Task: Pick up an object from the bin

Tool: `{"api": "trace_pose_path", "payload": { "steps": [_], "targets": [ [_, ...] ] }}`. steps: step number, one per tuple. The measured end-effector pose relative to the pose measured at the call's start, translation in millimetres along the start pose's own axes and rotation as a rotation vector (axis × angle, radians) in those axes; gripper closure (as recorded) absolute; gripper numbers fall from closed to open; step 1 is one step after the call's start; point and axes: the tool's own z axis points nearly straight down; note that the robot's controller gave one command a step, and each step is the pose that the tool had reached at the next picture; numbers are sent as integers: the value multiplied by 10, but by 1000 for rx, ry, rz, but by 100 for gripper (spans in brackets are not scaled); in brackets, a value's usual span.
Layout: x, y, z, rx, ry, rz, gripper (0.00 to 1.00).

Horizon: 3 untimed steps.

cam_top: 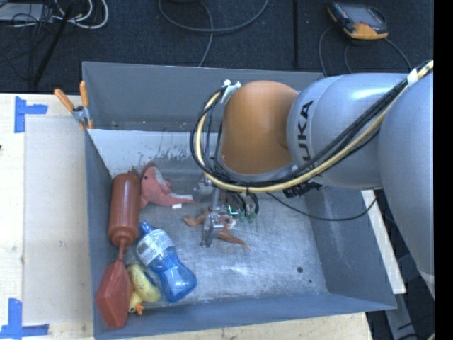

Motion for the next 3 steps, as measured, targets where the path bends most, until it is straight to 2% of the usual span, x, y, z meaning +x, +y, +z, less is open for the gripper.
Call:
{"api": "trace_pose_path", "payload": {
  "steps": [1, 2, 3],
  "targets": [
    [-20, -6, -41, -1, -8, 3, 0],
    [-101, -311, 313, -3, -16, -114, 0],
    [-147, -665, 724, 0, -6, -57, 0]
  ]
}}
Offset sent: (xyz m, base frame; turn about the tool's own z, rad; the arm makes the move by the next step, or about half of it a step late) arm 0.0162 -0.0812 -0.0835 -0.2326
